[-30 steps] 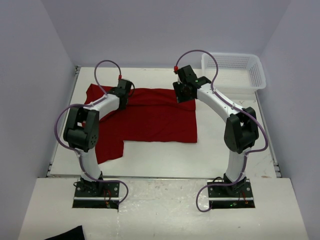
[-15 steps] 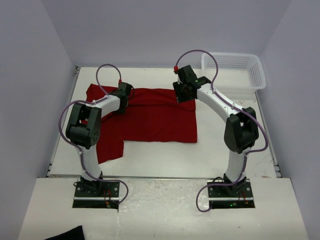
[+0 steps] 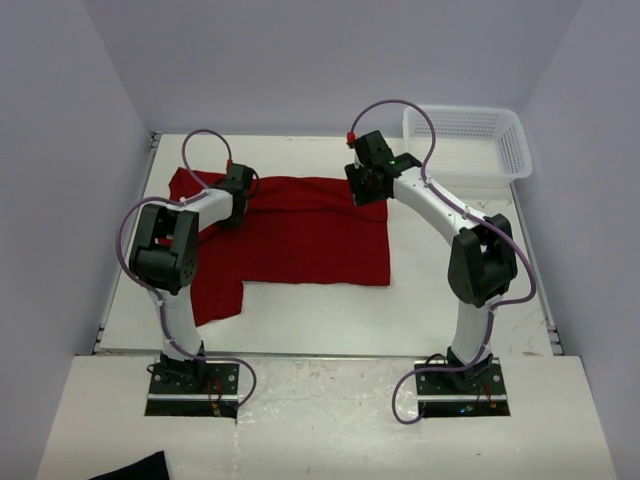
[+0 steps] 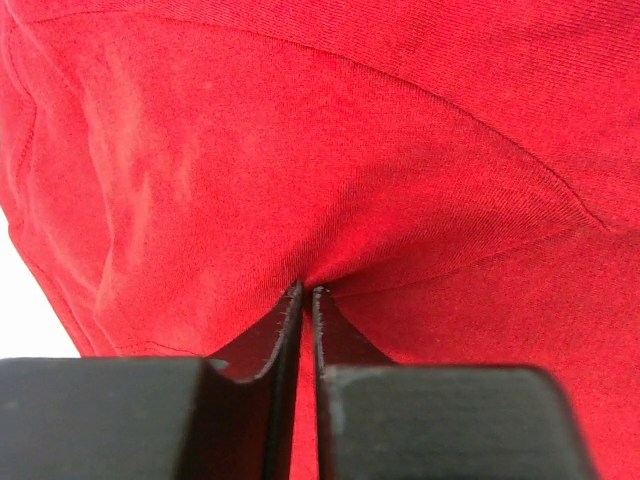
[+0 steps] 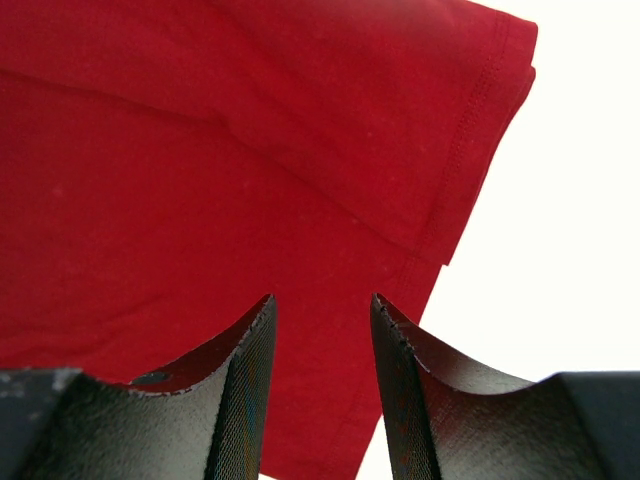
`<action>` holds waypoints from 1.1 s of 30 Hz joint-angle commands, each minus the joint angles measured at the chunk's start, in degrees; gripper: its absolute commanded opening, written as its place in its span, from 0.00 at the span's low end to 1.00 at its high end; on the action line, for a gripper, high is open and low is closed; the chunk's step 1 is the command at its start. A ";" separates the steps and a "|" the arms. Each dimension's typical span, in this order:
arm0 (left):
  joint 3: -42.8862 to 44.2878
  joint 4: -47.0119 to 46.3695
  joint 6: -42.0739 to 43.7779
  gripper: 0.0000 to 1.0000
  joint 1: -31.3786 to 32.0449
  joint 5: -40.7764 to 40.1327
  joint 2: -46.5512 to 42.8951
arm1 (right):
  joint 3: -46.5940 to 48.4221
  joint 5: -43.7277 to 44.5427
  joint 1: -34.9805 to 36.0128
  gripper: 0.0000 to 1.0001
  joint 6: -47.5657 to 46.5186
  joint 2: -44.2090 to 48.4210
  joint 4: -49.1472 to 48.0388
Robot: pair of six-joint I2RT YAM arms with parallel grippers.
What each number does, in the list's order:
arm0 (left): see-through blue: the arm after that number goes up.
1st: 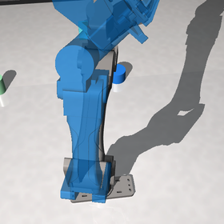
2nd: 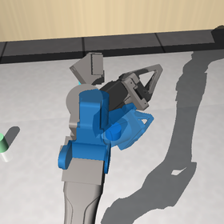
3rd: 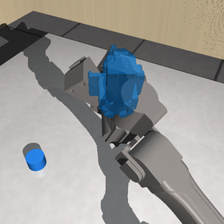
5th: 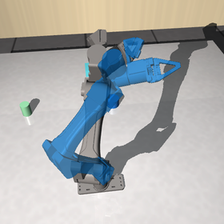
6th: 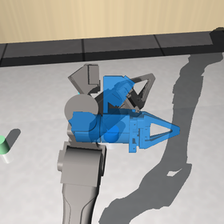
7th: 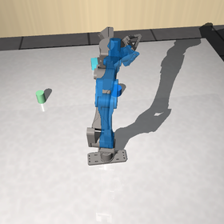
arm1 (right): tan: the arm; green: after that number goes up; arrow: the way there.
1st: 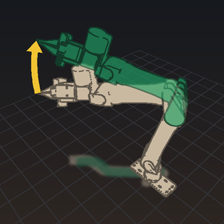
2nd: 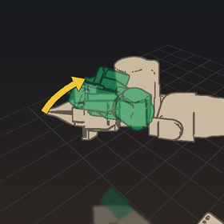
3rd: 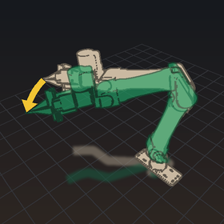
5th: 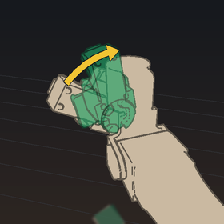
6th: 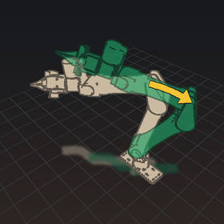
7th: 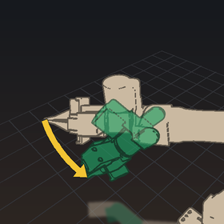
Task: Fold and stack the t-shirts
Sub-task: Fold the flattened tshirt in 1/3 of the way
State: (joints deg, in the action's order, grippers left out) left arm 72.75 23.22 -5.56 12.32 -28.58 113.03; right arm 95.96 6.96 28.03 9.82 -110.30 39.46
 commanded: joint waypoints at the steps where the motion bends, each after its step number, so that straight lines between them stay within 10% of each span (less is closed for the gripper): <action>1: 0.99 -1.34 -0.50 0.05 -0.71 0.89 0.44 | 2.03 1.12 0.53 0.44 -0.68 1.50 -0.53; 17: 4.50 -2.83 1.69 0.00 -0.71 6.08 -7.39 | 3.97 2.09 0.97 0.44 -0.95 -1.49 0.44; 31: 23.75 -0.90 5.30 0.00 -9.85 4.58 9.47 | 5.29 3.05 1.24 0.44 -1.56 -4.39 1.67; 33: 26.28 -1.60 5.30 0.24 -10.99 4.06 11.67 | 5.37 3.41 1.58 0.44 -1.56 -4.92 2.02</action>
State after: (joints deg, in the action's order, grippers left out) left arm 95.33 21.98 -1.67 3.60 -23.05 121.54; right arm 99.22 8.54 28.88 9.15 -114.28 40.45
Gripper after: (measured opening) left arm 0.183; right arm 0.440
